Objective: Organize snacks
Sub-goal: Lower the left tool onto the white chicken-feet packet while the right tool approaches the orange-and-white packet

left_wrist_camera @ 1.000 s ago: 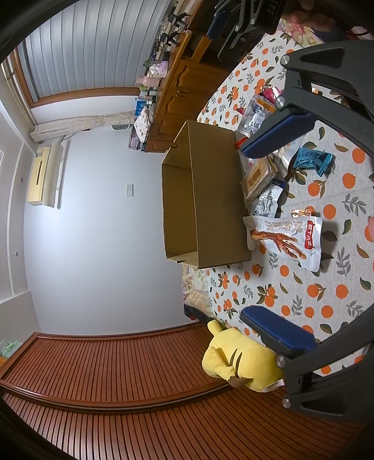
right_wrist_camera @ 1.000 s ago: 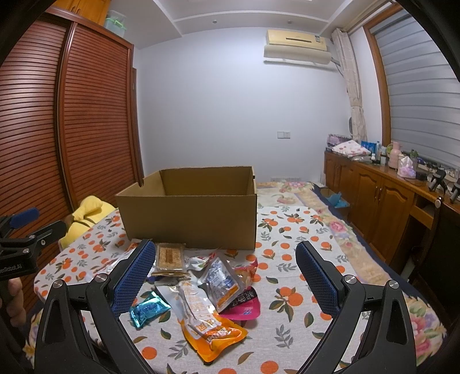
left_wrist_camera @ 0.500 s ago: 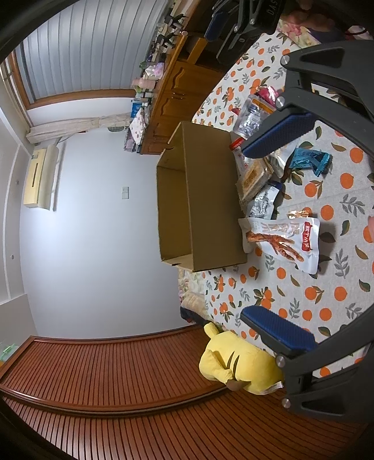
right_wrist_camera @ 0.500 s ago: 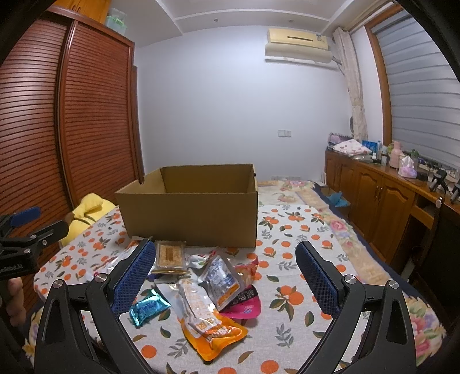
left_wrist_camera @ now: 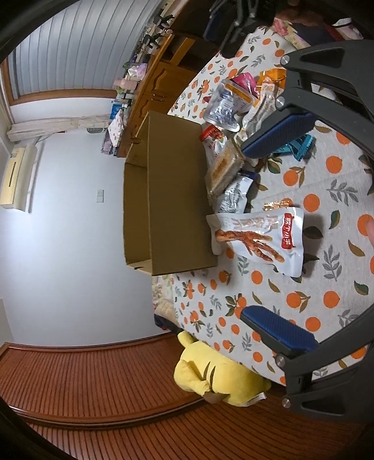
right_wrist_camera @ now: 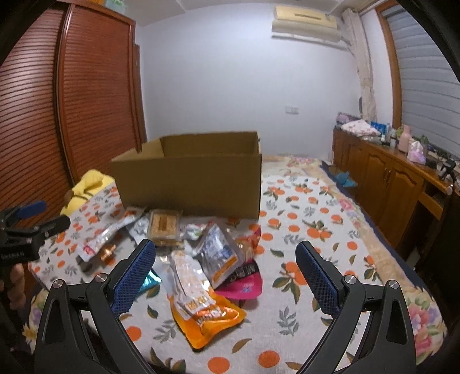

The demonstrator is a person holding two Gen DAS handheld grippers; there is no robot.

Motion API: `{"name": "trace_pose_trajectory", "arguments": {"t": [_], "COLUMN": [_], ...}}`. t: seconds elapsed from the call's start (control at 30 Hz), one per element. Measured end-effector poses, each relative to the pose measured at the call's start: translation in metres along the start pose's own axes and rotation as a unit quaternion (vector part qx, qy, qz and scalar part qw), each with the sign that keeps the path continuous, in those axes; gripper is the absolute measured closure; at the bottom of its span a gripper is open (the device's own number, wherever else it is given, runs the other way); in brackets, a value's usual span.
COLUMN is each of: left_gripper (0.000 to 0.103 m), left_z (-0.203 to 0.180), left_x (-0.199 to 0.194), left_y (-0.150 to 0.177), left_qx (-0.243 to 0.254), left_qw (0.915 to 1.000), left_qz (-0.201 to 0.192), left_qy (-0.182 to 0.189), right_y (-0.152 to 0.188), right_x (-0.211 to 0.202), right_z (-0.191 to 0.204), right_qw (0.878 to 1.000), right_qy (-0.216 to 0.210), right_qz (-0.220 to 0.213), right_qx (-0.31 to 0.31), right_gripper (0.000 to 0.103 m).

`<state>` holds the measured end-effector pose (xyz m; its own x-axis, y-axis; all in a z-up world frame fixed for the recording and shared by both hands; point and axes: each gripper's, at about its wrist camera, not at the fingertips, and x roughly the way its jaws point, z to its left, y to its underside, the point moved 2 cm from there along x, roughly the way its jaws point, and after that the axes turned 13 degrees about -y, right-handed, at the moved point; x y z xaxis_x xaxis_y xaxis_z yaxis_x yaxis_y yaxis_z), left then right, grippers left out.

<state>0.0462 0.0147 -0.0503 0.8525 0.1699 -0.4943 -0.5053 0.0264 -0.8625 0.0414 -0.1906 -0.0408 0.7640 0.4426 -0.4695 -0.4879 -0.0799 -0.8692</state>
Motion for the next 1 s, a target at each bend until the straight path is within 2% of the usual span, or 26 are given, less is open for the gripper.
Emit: {"name": "trace_pose_trajectory", "arguments": {"t": [0.3, 0.5, 0.7, 0.87, 1.0], "left_gripper": [0.000, 0.001, 0.002, 0.006, 0.007], "left_z": [0.012, 0.021, 0.024, 0.020, 0.014], "left_x": [0.026, 0.047, 0.069, 0.089, 0.109], "left_y": [0.005, 0.005, -0.001, -0.006, -0.009], "left_qx": [0.004, 0.007, 0.017, 0.032, 0.032], "left_qw": [0.9992, 0.9971, 0.9937, 0.9886, 0.9795], "left_qz": [0.038, 0.069, 0.099, 0.132, 0.174], "left_qy": [0.011, 0.031, 0.050, 0.065, 0.096], "right_y": [0.026, 0.032, 0.033, 0.031, 0.031], "right_x": [0.032, 0.059, 0.082, 0.091, 0.095], "right_z": [-0.007, 0.002, 0.010, 0.012, 0.014], "right_qw": [0.995, 0.986, 0.978, 0.975, 0.973], "right_qy": [-0.057, -0.098, -0.118, -0.126, -0.127], "right_qz": [0.080, 0.130, 0.166, 0.180, 0.188], "right_qx": [-0.003, -0.021, -0.035, -0.042, -0.048], "right_gripper": [0.006, 0.014, 0.027, 0.032, 0.032]}}
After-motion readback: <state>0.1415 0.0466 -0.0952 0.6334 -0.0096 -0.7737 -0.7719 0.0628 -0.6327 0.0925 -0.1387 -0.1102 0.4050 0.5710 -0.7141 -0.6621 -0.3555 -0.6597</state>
